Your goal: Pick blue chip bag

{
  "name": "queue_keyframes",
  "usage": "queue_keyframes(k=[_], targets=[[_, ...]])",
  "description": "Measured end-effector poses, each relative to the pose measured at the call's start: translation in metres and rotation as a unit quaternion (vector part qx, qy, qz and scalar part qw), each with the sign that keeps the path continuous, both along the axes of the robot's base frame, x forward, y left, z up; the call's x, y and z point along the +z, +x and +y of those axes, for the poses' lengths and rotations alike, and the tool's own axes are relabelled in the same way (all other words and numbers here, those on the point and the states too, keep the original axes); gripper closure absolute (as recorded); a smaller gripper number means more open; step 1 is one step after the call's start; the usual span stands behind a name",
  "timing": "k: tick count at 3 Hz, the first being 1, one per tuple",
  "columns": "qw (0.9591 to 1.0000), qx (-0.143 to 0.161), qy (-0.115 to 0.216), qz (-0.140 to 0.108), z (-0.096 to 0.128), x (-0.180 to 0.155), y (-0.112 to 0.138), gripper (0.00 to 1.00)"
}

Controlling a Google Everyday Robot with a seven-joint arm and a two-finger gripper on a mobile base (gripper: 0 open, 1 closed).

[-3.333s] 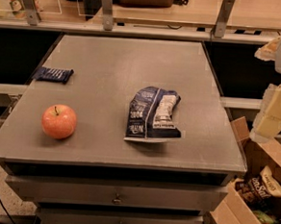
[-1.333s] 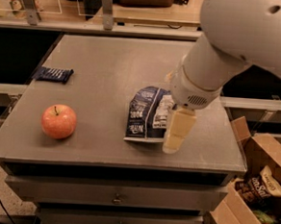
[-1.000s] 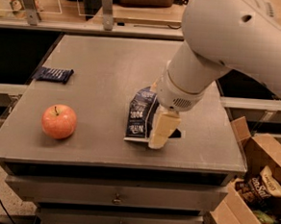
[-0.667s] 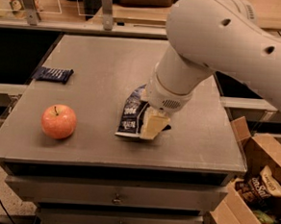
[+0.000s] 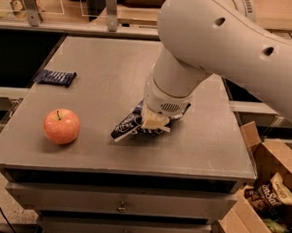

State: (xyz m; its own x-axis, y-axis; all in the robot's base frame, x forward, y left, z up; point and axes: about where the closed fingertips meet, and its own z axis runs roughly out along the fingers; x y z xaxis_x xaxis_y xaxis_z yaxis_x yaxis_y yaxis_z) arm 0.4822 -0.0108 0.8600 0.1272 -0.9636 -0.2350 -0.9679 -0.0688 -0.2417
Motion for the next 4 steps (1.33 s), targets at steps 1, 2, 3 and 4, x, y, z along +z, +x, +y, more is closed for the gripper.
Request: queue_keyframes(k=[1, 2, 3, 4], targets=[[0.9997, -0.005, 0.002, -0.024, -0.006, 0.025, 0.003, 1.00], [0.9989, -0.012, 0.011, -0.044, -0.021, 0.058, 0.009, 1.00], [0.9971, -0.019, 0.030, -0.067, -0.037, 0.095, 0.015, 1.00], [0.9964, -0.019, 0.034, -0.074, -0.038, 0.104, 0.017, 1.00]])
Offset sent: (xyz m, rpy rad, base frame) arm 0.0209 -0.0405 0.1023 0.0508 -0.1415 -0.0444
